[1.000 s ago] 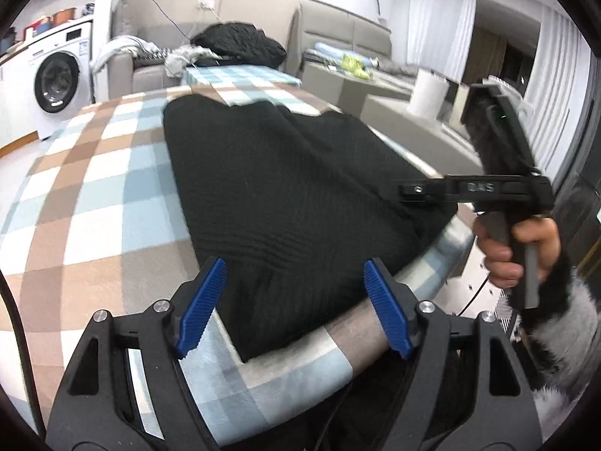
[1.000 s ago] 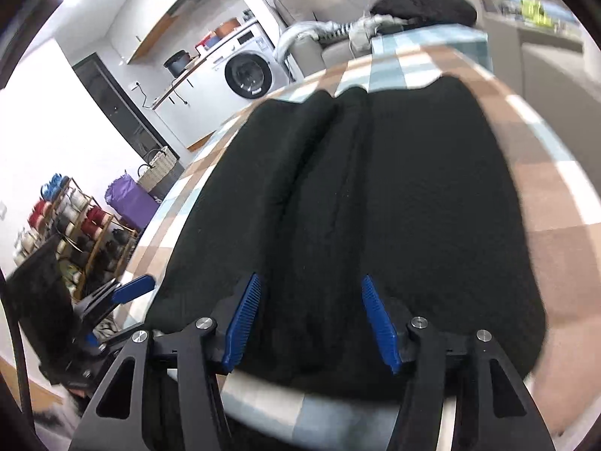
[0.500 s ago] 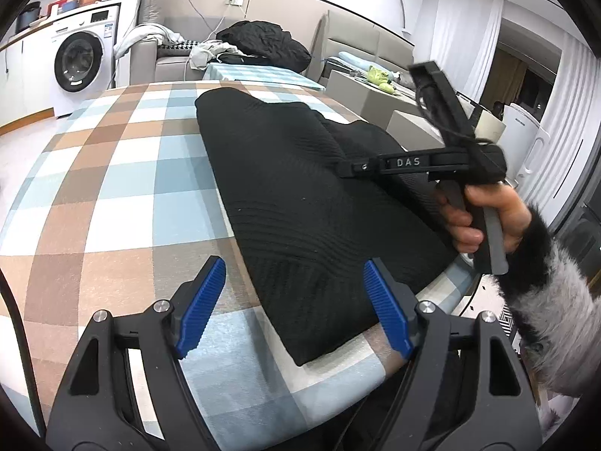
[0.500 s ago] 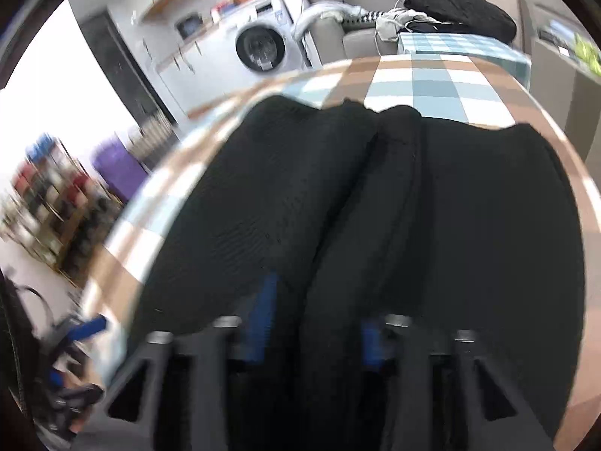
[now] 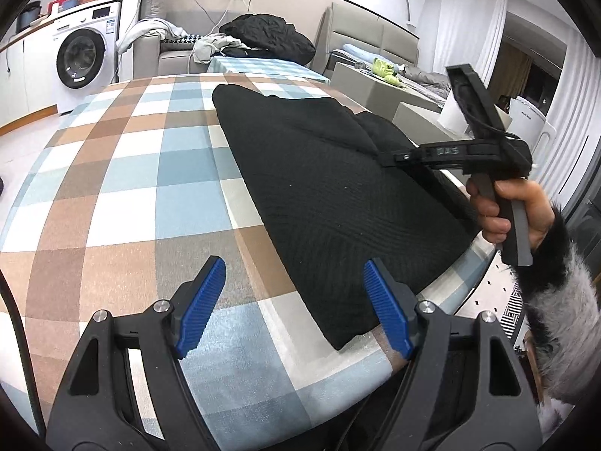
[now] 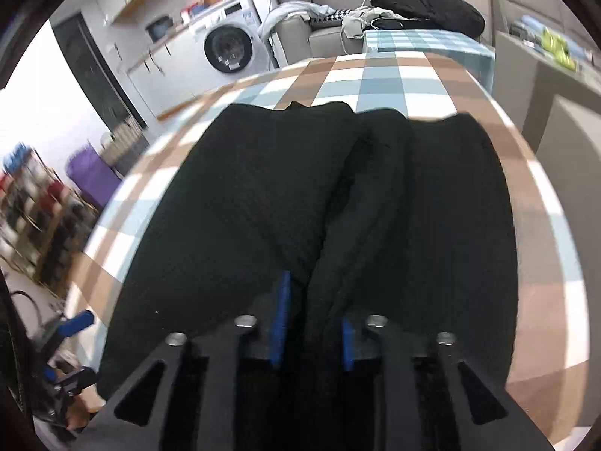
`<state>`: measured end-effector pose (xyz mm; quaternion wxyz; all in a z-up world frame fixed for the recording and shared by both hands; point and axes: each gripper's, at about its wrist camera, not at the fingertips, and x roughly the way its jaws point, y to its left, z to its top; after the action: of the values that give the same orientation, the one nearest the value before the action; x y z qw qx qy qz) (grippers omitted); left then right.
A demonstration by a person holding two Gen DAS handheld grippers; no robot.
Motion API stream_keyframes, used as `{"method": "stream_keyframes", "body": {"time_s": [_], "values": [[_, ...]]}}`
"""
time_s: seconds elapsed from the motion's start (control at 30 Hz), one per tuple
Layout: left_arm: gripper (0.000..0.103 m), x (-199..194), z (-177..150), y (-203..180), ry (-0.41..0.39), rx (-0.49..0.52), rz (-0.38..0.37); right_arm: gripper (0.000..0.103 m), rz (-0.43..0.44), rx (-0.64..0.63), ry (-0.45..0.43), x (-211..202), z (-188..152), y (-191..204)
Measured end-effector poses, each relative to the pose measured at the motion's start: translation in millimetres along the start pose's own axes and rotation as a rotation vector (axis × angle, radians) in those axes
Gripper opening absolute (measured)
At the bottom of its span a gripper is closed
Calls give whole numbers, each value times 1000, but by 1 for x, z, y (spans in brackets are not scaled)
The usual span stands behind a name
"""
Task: Fold small clothes
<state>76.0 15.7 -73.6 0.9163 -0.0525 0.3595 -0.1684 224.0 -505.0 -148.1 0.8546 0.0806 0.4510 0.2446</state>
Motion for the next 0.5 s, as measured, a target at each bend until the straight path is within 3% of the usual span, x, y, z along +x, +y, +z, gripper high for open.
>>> {"method": "stream_keyframes", "body": {"time_s": [0.17,0.33,0.43,0.5], "values": [[74,8,1,-2,21,-1,-11,43,62,103,-9,-1,14,-23],[74,15,-2,-6,41,28,-1,42,54,207,-9,19,48,-30],[74,15,-3,-6,43,24,2,4,-17,161,-49,21,64,-21],[74,14,-3,-6,37,26,6,4,-7,86,-122,9,68,-8]]}}
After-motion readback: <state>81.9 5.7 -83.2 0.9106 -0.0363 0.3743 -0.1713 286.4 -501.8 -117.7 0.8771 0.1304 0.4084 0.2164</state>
